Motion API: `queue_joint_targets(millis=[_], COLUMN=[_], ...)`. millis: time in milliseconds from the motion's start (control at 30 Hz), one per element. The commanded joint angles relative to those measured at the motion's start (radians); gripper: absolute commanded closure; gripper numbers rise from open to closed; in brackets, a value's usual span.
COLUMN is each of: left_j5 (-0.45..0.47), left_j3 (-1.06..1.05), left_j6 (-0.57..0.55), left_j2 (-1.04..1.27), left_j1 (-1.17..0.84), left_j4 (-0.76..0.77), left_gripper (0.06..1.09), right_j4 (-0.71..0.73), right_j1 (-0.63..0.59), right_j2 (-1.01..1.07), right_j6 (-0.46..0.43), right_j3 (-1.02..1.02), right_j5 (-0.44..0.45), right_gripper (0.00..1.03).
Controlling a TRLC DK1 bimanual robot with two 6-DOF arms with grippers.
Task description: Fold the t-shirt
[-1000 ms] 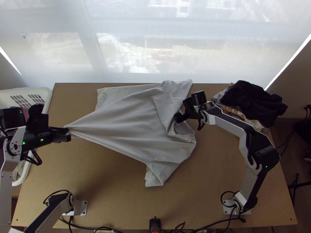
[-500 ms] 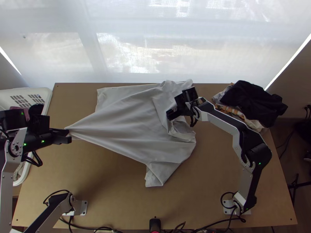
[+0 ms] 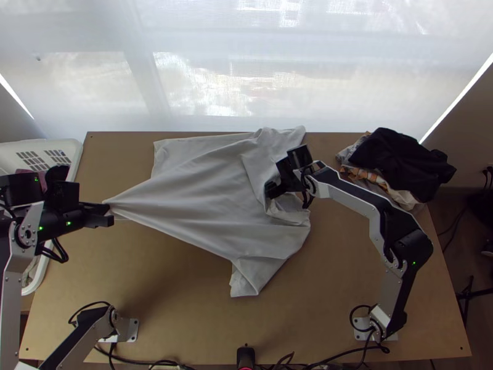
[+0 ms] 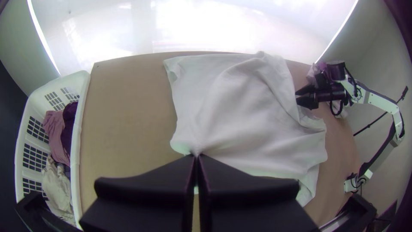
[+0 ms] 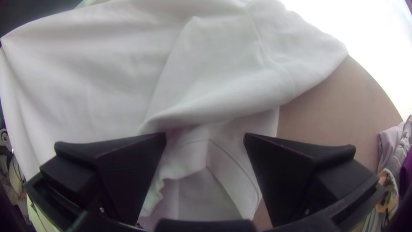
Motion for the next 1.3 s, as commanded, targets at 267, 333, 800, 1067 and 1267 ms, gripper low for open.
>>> queue_joint_targets(millis=[267,333,800,1067,1267], left_j5=[0.002,0.002,0.000,0.010,0.040], left_j3=[0.005,0.002,-0.097,-0.123,-0.166], left_j6=[-0.001,-0.001,0.154,0.264,0.252], left_j2=[0.008,0.008,-0.047,-0.091,-0.093], left_j1=[0.000,0.002,0.085,0.172,0.172], left_j4=[0.009,0.004,-0.108,-0.192,-0.169], left_gripper=[1.05,1.05,1.05,1.05,1.05], right_j4=[-0.037,-0.037,-0.197,-0.300,-0.396], right_j1=[-0.031,-0.051,-0.279,-0.342,-0.351], right_j2=[0.031,0.029,0.168,0.299,0.399], right_j6=[-0.035,-0.041,-0.100,-0.138,-0.103], right_j3=[0.028,0.034,0.341,0.542,0.680], right_j5=[-0.045,-0.045,-0.056,-0.056,-0.056], right_gripper=[1.00,1.00,1.00,1.00,0.97])
